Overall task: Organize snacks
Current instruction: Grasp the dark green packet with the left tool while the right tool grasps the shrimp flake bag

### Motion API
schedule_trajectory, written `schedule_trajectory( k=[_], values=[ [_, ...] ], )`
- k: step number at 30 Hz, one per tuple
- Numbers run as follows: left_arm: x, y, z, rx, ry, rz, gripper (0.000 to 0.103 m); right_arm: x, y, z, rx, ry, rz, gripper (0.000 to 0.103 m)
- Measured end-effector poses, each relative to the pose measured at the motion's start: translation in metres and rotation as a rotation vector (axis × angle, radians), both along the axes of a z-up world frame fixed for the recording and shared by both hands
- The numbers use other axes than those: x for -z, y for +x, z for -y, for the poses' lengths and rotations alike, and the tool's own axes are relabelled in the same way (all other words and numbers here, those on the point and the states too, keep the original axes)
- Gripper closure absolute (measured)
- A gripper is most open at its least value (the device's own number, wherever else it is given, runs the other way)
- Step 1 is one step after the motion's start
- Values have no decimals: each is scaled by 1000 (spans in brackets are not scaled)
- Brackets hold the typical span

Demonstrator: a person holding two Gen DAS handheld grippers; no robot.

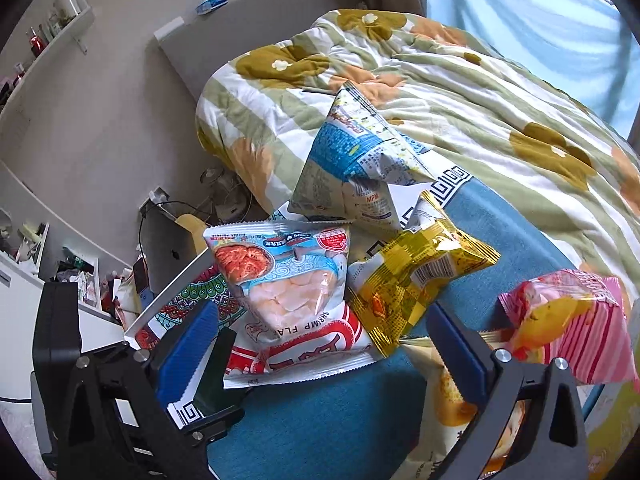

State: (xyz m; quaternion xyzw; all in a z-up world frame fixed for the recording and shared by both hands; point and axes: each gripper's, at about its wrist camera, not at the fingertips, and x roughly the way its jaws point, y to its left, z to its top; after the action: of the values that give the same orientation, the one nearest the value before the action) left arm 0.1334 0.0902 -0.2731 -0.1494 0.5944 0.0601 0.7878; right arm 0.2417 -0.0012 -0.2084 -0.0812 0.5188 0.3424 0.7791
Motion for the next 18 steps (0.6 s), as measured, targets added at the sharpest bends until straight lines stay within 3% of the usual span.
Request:
schedule_trajectory(
  k=[5,11,18],
  values=[
    [5,-1,9,-5,48,2,45,14,1,-9,-54,-12,-1,1],
    [2,1,20,13,100,4,63,25,3,-15,-85,-9,-12,4],
    [-2,4,15,36,107,3,64,37,2,-28,-128,-20,-34,14]
  ],
)
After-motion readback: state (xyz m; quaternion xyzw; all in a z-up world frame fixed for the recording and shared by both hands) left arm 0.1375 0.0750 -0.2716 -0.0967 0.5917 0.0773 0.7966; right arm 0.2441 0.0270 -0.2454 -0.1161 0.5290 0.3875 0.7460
